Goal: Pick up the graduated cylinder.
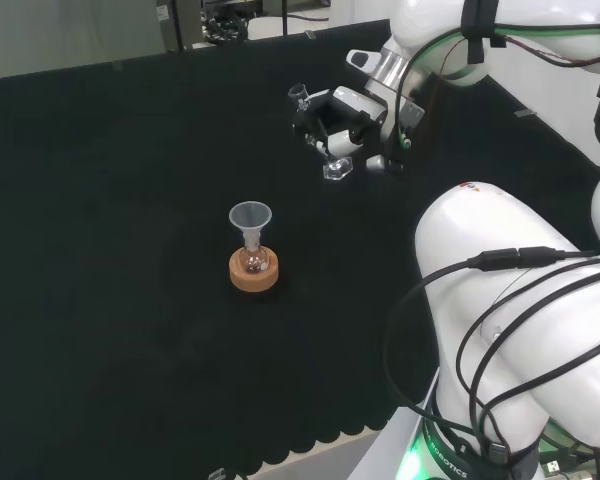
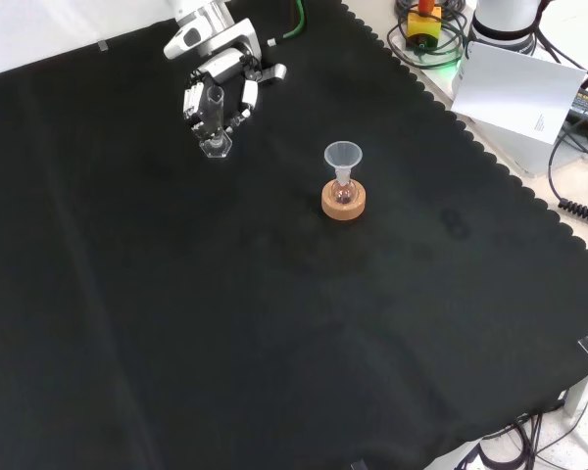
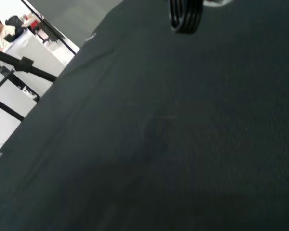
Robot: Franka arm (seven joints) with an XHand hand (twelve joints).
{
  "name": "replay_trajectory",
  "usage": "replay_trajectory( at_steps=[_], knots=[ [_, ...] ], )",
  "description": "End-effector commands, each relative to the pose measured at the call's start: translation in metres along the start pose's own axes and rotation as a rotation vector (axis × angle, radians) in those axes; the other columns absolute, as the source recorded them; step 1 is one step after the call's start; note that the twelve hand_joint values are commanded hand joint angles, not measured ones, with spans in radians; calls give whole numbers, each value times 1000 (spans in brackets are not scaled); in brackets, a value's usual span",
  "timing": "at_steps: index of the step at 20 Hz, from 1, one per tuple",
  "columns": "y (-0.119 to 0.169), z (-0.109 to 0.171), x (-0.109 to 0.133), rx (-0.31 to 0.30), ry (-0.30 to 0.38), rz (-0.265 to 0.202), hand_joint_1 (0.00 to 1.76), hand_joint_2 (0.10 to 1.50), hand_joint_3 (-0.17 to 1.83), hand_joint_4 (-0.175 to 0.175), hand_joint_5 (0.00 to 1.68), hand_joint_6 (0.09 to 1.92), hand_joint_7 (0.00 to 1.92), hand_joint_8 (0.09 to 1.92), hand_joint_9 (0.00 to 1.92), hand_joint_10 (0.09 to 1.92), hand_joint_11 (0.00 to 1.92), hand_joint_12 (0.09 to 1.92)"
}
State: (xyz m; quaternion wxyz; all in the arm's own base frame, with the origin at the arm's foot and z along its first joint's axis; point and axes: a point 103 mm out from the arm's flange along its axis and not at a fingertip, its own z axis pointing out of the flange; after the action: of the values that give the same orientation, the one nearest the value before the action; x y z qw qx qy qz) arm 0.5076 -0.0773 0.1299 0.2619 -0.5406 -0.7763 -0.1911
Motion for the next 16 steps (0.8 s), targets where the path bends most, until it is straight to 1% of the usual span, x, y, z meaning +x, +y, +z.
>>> replay_trajectory(
  at_steps=[1,9,12,16],
  knots=[
    [-14,-14,16,43,-51,14,1412,962,704,-92,866,916,831,788,1042,576,972,939],
    [-45,-33,43,105,-112,46,1416,959,706,-88,881,919,842,781,1053,566,977,930],
    [-61,-36,54,115,-131,54,1417,958,706,-88,884,921,844,779,1056,563,979,928],
    [-78,-34,67,153,-141,63,1419,957,707,-85,889,924,847,777,1058,560,980,925]
  ],
)
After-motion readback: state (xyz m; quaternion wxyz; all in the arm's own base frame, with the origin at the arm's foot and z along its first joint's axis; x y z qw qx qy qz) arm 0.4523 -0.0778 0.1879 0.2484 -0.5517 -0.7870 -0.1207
